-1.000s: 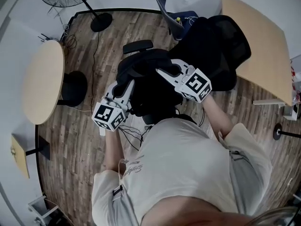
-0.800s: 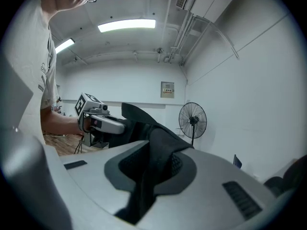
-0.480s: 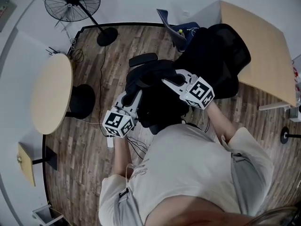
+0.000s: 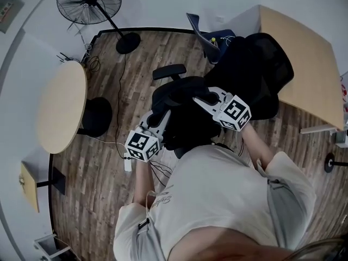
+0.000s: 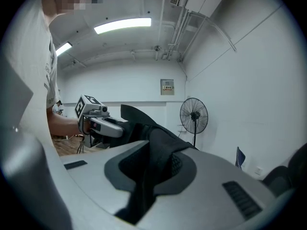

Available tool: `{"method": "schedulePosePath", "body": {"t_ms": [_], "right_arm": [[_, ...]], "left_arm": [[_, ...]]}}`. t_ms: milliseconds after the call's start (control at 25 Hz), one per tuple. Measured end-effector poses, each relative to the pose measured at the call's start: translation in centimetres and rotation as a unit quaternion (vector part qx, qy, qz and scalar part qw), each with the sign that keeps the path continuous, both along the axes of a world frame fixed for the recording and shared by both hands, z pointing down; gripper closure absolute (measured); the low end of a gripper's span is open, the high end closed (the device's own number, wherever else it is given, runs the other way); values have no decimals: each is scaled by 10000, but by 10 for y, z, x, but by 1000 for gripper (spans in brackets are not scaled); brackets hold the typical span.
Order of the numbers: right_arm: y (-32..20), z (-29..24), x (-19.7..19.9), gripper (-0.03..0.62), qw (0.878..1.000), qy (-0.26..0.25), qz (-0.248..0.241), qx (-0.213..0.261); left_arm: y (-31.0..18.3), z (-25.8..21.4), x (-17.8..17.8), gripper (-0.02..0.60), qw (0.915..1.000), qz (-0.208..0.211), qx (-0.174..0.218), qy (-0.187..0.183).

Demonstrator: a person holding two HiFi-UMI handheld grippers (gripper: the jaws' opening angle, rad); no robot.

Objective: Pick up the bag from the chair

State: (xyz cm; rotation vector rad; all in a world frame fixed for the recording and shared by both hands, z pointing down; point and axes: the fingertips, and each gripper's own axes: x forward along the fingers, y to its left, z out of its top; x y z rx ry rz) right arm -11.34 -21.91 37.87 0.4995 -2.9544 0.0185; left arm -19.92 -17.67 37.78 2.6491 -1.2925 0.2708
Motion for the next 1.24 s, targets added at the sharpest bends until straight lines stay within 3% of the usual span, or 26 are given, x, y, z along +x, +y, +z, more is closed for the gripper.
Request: {"method": "schedulePosePath", "body": {"t_ms": [960,1240], "right_arm": [[-24,4,3,566,10000,-53,-9,-40],[-64,-11,-8,566,9992,-184,-34,341]], "left_arm": [[-20,8,4,529,9999,80,-72,-56],[-63,-7,-9,529,9991,81,362,-223]]}}
